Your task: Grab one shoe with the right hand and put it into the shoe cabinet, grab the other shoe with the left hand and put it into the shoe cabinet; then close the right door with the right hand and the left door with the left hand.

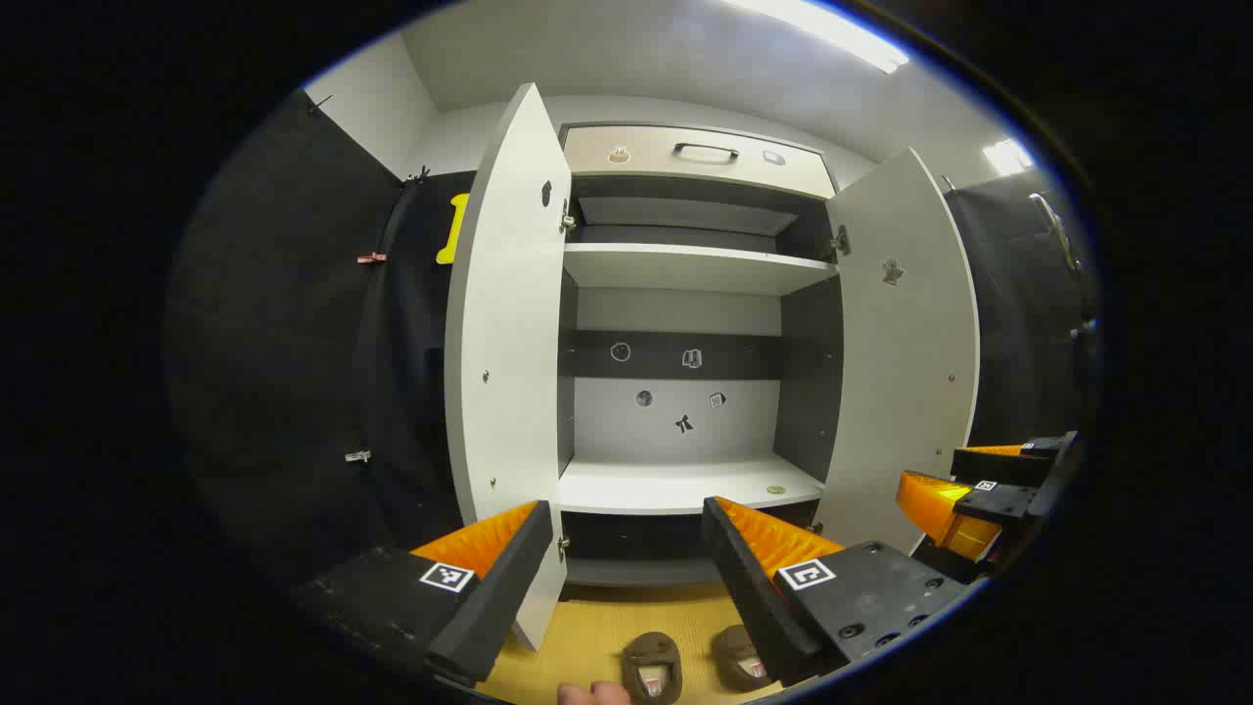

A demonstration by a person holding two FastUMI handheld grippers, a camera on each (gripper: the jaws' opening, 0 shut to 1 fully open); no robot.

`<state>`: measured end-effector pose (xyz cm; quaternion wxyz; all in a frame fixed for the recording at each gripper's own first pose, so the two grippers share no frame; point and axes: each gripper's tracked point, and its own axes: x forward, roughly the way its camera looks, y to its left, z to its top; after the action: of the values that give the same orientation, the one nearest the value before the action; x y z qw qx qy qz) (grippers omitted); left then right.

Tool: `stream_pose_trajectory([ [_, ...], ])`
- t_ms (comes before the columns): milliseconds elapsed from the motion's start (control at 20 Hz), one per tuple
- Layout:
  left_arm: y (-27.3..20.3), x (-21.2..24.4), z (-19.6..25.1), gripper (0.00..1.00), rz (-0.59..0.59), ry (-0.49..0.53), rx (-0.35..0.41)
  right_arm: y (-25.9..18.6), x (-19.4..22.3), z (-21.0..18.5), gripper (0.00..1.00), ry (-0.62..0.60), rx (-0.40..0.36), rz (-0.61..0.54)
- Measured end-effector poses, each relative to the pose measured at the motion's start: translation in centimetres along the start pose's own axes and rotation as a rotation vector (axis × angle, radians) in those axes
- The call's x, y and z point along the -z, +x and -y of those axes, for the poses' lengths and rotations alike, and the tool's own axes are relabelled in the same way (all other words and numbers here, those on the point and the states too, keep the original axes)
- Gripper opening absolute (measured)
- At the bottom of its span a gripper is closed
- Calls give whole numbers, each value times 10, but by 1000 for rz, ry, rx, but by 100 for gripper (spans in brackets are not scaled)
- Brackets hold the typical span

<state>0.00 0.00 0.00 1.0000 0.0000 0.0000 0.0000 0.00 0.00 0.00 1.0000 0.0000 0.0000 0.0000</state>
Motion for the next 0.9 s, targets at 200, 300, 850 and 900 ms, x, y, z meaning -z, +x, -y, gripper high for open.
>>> stream_pose_trajectory([
  [200,-3,1,5,97,-5,12,3,-5,-1,2,98,12,-4,1],
  [300,-4,4,6,97,-18,9,3,-7,0,3,97,12,-2,-3],
  [850,-11,4,11,97,-8,32,18,-13,2,5,97,8,-1,-7],
  [900,-12,3,10,97,-5,33,19,-13,6,3,98,9,-6,-17],
])
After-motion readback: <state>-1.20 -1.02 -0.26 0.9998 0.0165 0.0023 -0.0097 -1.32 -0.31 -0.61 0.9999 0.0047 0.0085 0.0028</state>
